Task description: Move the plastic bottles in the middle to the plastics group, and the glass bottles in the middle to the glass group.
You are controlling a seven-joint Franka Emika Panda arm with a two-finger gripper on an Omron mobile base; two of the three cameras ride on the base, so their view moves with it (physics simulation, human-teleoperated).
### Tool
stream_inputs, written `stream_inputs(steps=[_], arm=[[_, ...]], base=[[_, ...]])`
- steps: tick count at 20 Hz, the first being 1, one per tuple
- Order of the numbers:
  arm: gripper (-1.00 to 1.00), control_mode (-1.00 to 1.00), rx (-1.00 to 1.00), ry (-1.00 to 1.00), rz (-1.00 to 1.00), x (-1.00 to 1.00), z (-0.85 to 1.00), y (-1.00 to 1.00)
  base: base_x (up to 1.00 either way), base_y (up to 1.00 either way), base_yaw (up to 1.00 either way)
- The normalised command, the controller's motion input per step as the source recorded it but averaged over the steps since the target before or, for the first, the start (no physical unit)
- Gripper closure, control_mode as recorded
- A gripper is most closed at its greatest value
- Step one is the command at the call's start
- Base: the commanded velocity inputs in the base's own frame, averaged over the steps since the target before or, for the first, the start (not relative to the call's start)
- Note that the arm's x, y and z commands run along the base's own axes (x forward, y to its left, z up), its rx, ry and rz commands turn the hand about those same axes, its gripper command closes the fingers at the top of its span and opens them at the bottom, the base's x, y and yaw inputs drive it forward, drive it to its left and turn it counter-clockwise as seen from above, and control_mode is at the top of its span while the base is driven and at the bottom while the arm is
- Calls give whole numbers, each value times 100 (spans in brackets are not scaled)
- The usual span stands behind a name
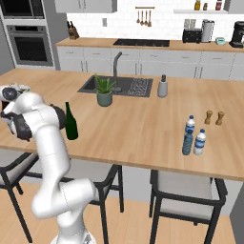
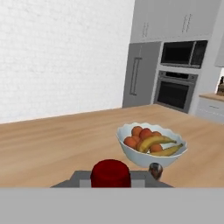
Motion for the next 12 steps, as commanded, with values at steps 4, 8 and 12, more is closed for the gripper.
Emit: stream_inputs(steps=[4,8,12], arm=[[100,-100,7,0,0,17,-1,0],[100,-100,4,1,0,7,0,-3],[100,-100,0,1,0,0,-2,-14]], base=[[0,0,0],[0,0,0],[0,0,0]])
